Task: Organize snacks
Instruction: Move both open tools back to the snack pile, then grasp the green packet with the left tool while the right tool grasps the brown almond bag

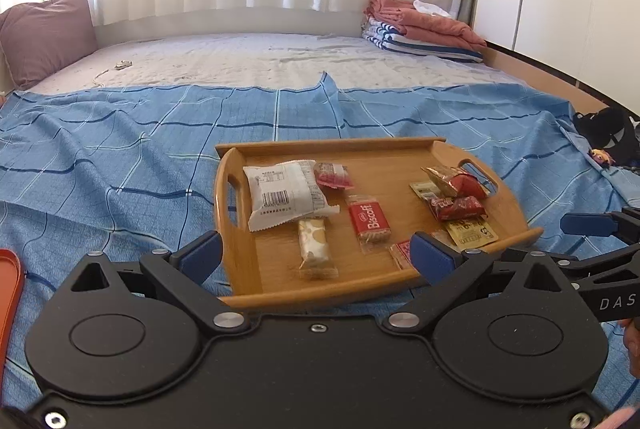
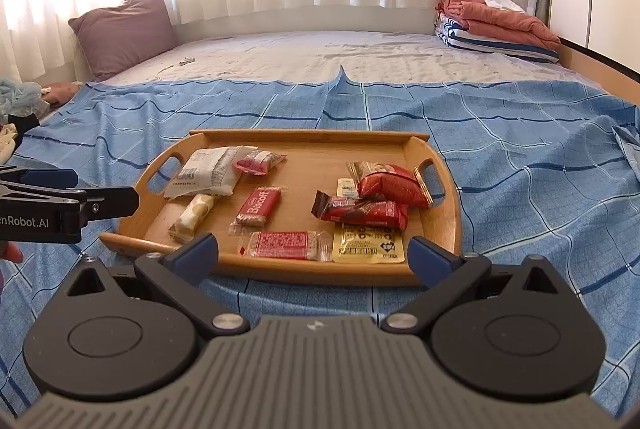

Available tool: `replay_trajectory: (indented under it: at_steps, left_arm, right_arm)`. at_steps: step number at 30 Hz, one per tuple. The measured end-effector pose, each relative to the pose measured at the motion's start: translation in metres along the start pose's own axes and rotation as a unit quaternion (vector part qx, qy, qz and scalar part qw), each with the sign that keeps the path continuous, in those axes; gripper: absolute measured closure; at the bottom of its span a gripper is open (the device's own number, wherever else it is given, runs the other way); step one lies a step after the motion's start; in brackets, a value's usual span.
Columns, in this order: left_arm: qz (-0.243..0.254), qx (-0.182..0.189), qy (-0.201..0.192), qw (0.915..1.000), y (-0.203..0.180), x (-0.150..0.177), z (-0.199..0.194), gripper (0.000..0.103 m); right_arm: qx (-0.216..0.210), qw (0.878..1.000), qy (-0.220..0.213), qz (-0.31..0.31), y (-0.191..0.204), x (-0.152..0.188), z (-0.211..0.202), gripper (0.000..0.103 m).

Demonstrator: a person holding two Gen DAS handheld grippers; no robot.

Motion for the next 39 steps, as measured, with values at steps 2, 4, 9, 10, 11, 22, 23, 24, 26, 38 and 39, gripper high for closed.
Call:
replay_trajectory:
  at_steps: [2,4,9,10,11,22,23,24,26,38,39]
  left_arm:
    - [-0.008,0.004,0.002,1.0000,0.001,0.011,-0.004,0.003]
    - [-0.013,0.005,0.002,0.9999,0.003,0.023,-0.009,0.003]
    - [0.002,0.001,0.004,1.0000,0.004,0.054,-0.020,0.003]
    - [0.004,0.001,0.001,1.0000,0.004,0.059,-0.024,0.003]
    - [0.006,0.002,-0.001,1.0000,0.003,0.065,-0.027,0.003]
    - [0.070,0.002,0.000,0.9976,-0.009,0.124,-0.051,0.002]
    - [0.075,-0.001,0.003,0.9971,-0.009,0.129,-0.052,0.002]
    - [0.080,-0.003,0.006,0.9968,-0.009,0.133,-0.052,0.002]
    - [0.090,-0.006,0.013,0.9958,-0.010,0.142,-0.054,0.002]
    - [0.126,-0.021,0.034,0.9912,-0.027,0.157,-0.037,0.002]
    - [0.125,-0.020,0.035,0.9914,-0.028,0.157,-0.035,0.002]
  right_arm:
    - [0.002,1.000,0.000,-0.004,0.001,0.011,-0.005,0.000]
    - [0.003,1.000,-0.001,-0.011,0.003,0.022,-0.009,0.000]
    - [0.005,1.000,0.001,-0.024,0.005,0.049,-0.021,0.000]
    - [0.006,1.000,0.002,-0.026,0.006,0.054,-0.023,0.000]
    - [0.007,1.000,0.004,-0.028,0.006,0.059,-0.025,0.000]
    - [-0.015,0.996,0.017,-0.085,0.027,0.116,-0.044,0.000]
    - [-0.015,0.995,0.017,-0.095,0.030,0.120,-0.045,0.000]
    - [-0.016,0.994,0.018,-0.109,0.035,0.125,-0.047,0.000]
    - [-0.020,0.991,0.023,-0.134,0.044,0.133,-0.048,0.000]
    - [-0.002,0.984,0.027,-0.178,0.068,0.147,-0.034,0.000]
    - [-0.004,0.984,0.030,-0.173,0.066,0.146,-0.031,0.000]
Point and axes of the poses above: each gripper's, at about its wrist camera, not at the fingertips, and z roughly the way its jaws point, y to its left, x to its underside, the point moved 3 cm from there along z, roughly the way its jaws point, and after that the axes turned 12 degrees about y, right-handed, at the moved point
